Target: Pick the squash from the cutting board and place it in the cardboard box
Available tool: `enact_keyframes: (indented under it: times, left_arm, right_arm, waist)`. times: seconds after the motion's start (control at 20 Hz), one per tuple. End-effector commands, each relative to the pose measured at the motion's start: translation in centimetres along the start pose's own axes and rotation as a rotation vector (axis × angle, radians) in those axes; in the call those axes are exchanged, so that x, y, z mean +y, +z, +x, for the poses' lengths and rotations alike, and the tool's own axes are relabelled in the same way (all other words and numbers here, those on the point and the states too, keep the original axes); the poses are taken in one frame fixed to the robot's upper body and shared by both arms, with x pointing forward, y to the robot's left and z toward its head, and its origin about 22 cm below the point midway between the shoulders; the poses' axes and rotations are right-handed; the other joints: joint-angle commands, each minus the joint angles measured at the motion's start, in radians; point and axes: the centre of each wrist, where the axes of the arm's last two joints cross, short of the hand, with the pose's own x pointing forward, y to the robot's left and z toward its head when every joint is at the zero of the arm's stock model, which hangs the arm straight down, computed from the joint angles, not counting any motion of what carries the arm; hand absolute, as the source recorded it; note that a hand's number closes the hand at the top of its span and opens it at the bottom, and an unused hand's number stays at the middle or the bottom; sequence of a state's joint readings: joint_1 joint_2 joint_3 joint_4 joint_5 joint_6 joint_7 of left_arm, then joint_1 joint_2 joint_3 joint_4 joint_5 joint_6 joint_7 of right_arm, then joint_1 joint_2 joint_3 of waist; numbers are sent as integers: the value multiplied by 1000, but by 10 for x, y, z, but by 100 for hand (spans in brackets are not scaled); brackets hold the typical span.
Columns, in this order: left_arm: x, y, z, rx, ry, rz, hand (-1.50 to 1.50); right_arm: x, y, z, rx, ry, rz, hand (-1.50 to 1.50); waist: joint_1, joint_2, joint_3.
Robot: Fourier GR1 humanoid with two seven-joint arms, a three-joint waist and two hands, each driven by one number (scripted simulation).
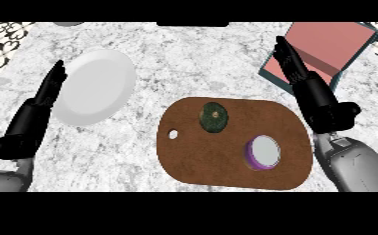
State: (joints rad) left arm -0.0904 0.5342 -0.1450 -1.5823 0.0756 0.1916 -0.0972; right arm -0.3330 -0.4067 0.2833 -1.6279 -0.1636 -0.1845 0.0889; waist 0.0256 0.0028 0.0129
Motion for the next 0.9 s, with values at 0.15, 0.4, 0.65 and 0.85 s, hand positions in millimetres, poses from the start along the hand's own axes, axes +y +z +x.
enact_keyframes:
  times: [0.15, 0.4, 0.65, 0.85]
  left_arm:
    - [-45, 1, 7, 12, 100, -170, 0]
    - [-64, -1, 11, 64, 180, -245, 0]
    - [-68, -9, 18, 75, 205, -263, 0]
    - [-80, -9, 15, 103, 205, -264, 0]
  right_arm:
    - [80, 26, -24, 156, -15, -84, -150]
    - [41, 44, -71, 149, 534, -77, -150]
    - [65, 69, -81, 26, 833, -70, -150]
    - [79, 73, -42, -4, 951, -93, -150]
  waist:
    - [-33, -4, -14]
    - [-73, -4, -30]
    - [-68, -18, -21]
    - [-83, -24, -20]
